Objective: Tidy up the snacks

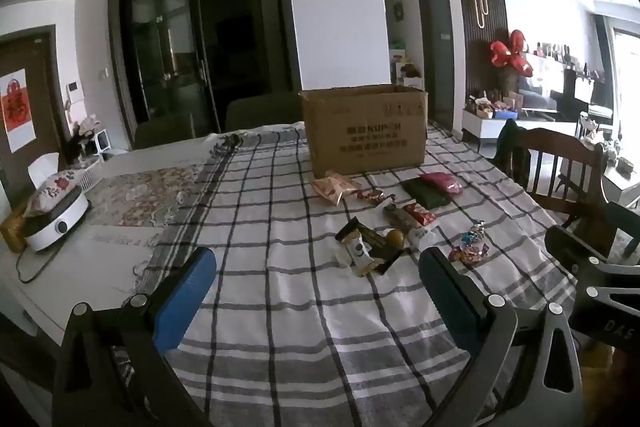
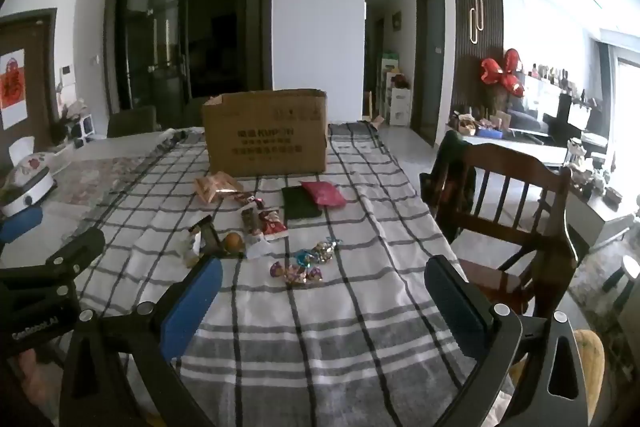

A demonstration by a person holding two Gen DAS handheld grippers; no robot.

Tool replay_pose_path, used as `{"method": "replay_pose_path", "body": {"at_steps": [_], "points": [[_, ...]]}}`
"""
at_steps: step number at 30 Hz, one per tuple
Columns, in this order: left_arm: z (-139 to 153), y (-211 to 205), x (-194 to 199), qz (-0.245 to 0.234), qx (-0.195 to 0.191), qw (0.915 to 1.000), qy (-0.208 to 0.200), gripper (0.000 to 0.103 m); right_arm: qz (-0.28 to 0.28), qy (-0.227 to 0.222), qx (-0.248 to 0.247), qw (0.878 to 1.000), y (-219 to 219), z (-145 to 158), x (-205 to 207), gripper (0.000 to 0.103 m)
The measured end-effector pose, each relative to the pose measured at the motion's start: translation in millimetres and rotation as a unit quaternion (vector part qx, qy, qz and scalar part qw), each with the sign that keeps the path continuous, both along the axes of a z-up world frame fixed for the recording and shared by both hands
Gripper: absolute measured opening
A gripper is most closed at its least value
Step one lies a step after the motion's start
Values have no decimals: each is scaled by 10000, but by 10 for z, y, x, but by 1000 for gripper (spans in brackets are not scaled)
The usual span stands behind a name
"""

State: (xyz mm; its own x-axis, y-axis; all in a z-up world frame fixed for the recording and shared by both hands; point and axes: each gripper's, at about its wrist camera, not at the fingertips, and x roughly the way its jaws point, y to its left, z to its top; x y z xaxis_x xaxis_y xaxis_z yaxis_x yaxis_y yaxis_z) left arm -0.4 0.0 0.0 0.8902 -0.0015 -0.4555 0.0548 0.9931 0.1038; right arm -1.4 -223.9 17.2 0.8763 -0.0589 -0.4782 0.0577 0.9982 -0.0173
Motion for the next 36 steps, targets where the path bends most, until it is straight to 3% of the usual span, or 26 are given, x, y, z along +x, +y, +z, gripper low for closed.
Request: {"method": "replay_pose_path", "body": {"at_steps": [8,15,36], "points": [[-10,0,2,9,-32,10000,1,103,51,-78,-49,9999,33,48,-38,102],[172,-30,3,-12,-30,10000,-21,103,83,-121,-67,9999,36,47,-42,102],[114,13,-68,-17,-79,9999,-133,103,93,-156,-52,9998,42,77,-50,102]]}}
